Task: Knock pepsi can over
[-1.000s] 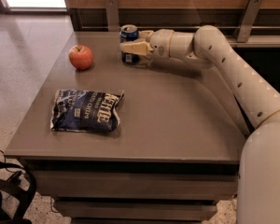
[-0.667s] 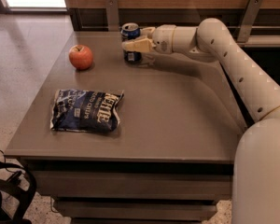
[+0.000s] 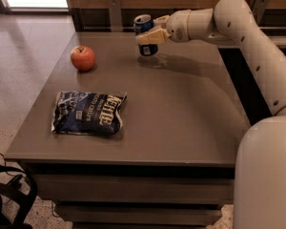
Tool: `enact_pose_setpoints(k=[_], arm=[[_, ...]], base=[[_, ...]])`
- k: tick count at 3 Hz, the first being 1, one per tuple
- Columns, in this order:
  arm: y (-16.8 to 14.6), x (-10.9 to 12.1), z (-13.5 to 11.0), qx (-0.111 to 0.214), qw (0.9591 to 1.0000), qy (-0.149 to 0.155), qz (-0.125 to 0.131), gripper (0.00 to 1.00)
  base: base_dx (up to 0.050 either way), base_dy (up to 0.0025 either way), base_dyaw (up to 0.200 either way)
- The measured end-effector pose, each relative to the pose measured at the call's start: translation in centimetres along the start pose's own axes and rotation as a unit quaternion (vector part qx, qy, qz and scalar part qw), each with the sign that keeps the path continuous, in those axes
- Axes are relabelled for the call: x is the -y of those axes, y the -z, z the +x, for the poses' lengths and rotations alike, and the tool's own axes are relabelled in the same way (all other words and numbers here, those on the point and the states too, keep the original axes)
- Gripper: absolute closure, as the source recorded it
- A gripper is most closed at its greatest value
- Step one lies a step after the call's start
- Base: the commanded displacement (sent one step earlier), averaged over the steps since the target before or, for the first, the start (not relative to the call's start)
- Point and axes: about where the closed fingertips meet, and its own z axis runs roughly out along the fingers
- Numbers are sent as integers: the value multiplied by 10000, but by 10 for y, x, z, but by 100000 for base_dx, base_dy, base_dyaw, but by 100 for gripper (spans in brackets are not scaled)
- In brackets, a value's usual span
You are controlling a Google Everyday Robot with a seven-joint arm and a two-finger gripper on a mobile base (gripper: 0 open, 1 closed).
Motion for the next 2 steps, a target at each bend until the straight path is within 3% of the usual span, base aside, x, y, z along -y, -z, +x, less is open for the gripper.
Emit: enact_pose_setpoints(k=[1, 2], arm=[[17, 9, -6, -545, 9977, 316, 256, 100], [28, 13, -5, -1124, 9912, 588, 387, 100]], base=[[0, 0, 0], [0, 0, 0]])
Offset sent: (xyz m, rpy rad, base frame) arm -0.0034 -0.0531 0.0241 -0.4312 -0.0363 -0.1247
